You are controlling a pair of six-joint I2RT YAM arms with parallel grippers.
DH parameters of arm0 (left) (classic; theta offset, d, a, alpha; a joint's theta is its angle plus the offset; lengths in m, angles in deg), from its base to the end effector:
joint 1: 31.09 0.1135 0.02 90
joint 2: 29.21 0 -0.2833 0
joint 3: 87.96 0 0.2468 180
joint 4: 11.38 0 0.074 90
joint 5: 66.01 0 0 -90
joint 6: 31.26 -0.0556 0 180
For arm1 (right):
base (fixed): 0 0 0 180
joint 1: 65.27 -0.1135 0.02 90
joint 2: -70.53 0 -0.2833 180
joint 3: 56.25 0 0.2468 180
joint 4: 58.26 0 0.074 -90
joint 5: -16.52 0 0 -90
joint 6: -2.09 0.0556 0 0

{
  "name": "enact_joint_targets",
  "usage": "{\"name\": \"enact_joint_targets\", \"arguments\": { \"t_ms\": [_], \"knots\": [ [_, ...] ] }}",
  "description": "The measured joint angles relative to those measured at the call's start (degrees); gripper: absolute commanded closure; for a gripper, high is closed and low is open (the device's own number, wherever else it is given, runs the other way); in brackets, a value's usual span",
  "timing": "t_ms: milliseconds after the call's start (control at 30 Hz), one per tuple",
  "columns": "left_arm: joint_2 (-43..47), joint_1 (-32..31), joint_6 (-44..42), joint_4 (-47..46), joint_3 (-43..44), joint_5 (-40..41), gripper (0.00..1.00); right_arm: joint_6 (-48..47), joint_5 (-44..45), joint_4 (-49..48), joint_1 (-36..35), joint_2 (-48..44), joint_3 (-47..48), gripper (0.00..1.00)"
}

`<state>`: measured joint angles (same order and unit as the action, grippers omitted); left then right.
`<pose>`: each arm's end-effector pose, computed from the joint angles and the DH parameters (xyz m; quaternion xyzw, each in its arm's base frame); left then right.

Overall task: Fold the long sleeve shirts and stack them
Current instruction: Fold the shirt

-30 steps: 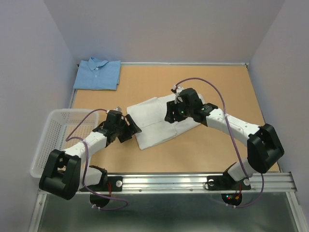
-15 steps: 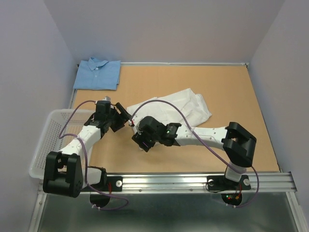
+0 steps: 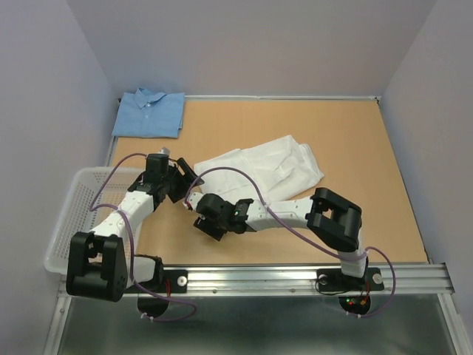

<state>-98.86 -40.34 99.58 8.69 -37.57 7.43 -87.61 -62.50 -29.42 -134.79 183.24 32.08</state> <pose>0.2471 -0.0563 0.2170 -0.1842 0.8774 -0.2972 0.3285 0.1608 0.4002 0.1700 -0.5117 0.7946 0.1053 0.3095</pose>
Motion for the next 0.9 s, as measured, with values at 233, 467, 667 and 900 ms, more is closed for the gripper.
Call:
{"name": "enact_joint_targets", "arguments": {
  "t_ms": [233,467,667,900],
  "knots": [
    [-0.5,0.0,-0.5,0.0,0.5,-0.2,0.20,0.1,5.4,-0.7,-0.6,0.8,0.5,0.59],
    [-0.6,0.0,-1.1,0.2,0.5,-0.3,0.20,1.6,10.4,0.0,-0.5,1.3,0.5,0.99],
    [-0.6,0.0,-1.2,0.4,0.5,-0.9,0.20,2.9,10.2,0.6,0.2,1.2,0.5,0.99],
    [-0.6,0.0,0.3,0.9,0.4,-1.9,0.19,7.0,3.3,4.3,4.7,-2.5,0.5,0.99]
  ]
}}
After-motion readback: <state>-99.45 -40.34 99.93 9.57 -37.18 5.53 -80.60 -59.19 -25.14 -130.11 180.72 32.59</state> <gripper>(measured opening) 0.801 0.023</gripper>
